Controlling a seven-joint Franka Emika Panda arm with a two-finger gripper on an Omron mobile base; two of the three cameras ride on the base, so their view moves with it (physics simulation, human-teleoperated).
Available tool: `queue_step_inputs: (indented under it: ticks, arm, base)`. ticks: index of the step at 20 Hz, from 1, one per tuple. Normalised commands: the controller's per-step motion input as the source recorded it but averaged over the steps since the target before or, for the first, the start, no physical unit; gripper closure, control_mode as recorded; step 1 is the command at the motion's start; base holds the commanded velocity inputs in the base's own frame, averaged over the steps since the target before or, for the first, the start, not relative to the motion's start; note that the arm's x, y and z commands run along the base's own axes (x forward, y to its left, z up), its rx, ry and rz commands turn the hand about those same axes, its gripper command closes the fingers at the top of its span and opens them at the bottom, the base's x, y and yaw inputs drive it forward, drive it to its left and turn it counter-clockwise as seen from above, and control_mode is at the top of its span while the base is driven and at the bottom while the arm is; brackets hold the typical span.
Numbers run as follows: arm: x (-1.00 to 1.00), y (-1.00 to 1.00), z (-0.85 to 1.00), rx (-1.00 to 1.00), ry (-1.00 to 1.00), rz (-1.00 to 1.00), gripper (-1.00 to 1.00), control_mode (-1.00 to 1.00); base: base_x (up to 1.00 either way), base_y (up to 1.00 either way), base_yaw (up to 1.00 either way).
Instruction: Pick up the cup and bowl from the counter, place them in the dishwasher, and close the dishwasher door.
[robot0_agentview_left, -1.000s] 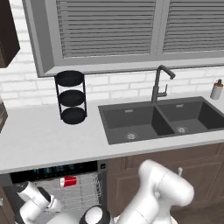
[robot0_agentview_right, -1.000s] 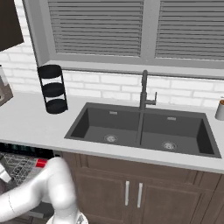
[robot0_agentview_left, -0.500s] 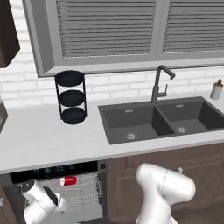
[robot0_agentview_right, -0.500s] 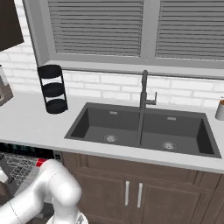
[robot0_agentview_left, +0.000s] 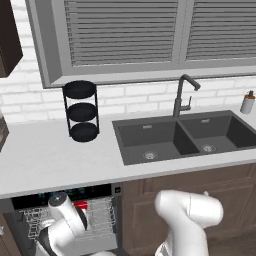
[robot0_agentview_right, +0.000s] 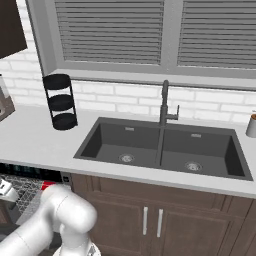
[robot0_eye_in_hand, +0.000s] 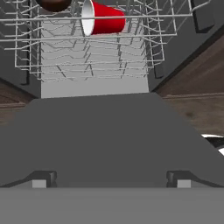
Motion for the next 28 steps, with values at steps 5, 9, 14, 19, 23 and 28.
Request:
queue_step_inputs:
  ticks: [5,9,14,19,23,28]
  arm:
    - [-0.02,-0.14,0.0,-0.03,0.01,-0.13,-1.0,-1.0]
    - [0.01,-0.33,0.0,0.0,0.01,-0.09,-1.0,-1.0]
    - [-0.02,-0.36,0.0,0.06,0.0,0.0,-1.0,-1.0]
    - [-0.01,-0.24,0.0,0.06,0.0,0.0,-1.0,-1.0]
    - [0.0,-0.08,0.0,0.02,0.0,0.0,-1.0,-1.0]
    - [0.0,0.0,0.0,0.0,0.0,0.0,-1.0,-1.0]
  base:
    - [0.0,0.0,0.0]
    - [0.0,0.0,0.0]
    - [0.0,0.0,0.0]
    - [0.0,0.0,0.0]
    - [0.0,0.0,0.0]
    - [0.0,0.0,0.0]
